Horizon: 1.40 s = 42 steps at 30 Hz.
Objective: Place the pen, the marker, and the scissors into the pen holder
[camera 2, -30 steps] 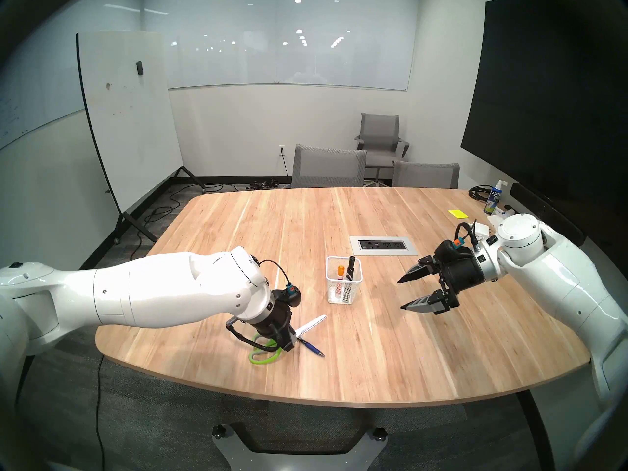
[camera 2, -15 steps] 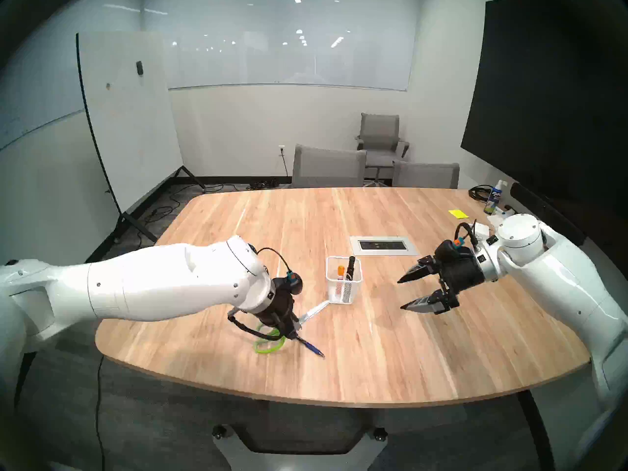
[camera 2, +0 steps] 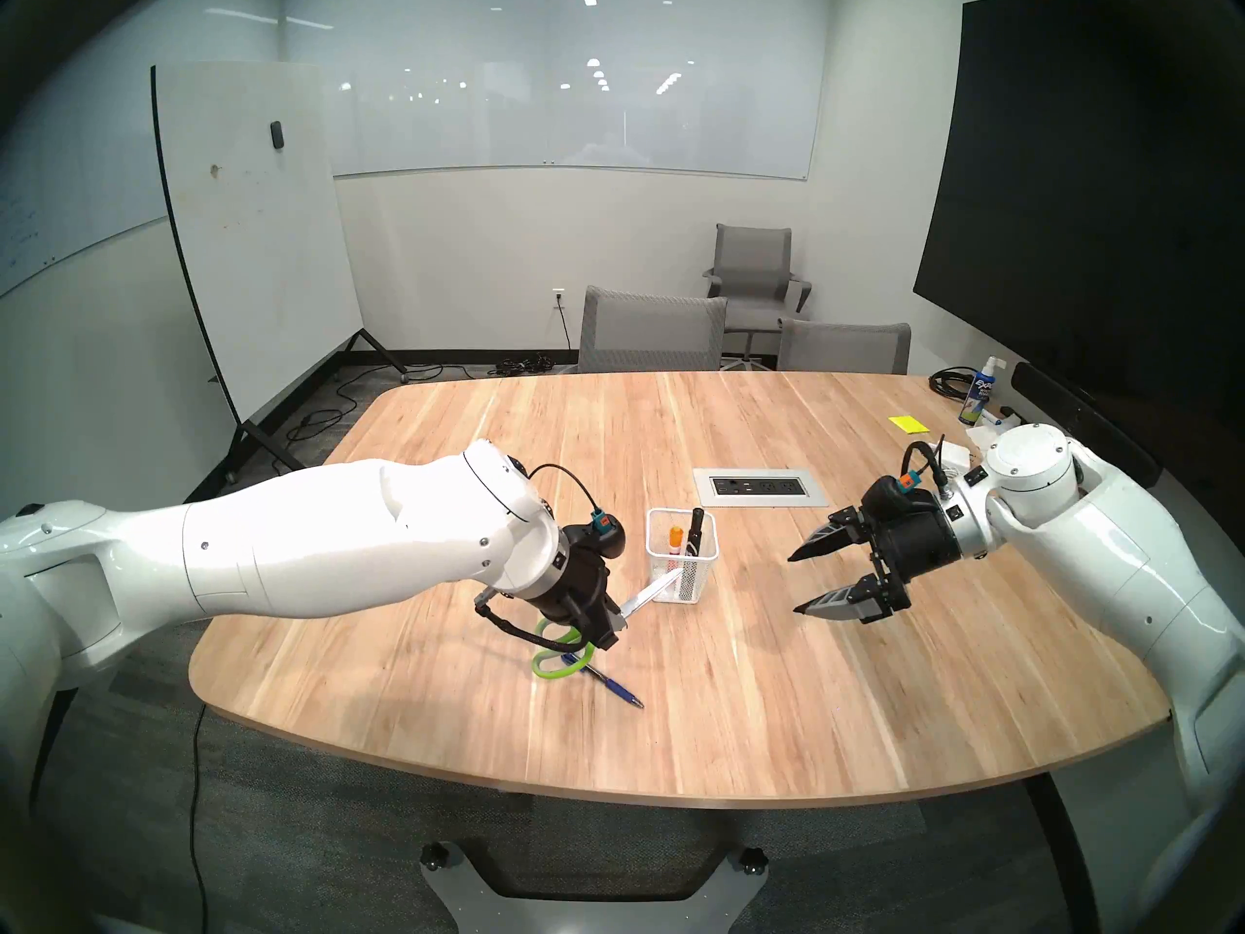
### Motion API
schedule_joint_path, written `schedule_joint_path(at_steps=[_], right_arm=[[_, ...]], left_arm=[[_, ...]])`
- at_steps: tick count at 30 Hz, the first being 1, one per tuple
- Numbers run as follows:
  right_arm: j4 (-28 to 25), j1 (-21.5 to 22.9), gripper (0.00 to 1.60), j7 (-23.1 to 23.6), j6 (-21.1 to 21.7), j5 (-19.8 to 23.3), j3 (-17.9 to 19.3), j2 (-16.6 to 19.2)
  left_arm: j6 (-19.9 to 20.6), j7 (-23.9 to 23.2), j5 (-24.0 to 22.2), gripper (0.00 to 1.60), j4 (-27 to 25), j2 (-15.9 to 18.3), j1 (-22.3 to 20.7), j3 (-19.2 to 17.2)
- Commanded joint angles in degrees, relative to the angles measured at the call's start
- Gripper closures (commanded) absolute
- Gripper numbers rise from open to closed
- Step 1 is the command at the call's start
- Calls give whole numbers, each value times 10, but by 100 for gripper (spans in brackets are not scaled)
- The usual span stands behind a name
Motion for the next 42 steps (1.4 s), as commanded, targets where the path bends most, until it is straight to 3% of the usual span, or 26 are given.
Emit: schedule_joint_path(at_steps=[1, 15, 23, 30, 42], right_arm=[[-1, 6, 0, 0, 1, 3, 6, 4], [-1, 6, 0, 0, 1, 3, 6, 3], [-1, 6, 0, 0, 1, 3, 6, 3], [-1, 6, 0, 0, 1, 3, 6, 3], [-1, 6, 0, 0, 1, 3, 6, 3]], left_arm=[[1, -21, -9, 160, -3, -18, -18, -14], [37, -93, -27, 160, 20, -33, -62, -15], [37, -153, -29, 160, 54, -42, -109, 14], [37, -207, -23, 160, 101, -86, -138, 51], [37, -270, 2, 160, 162, -146, -151, 98]])
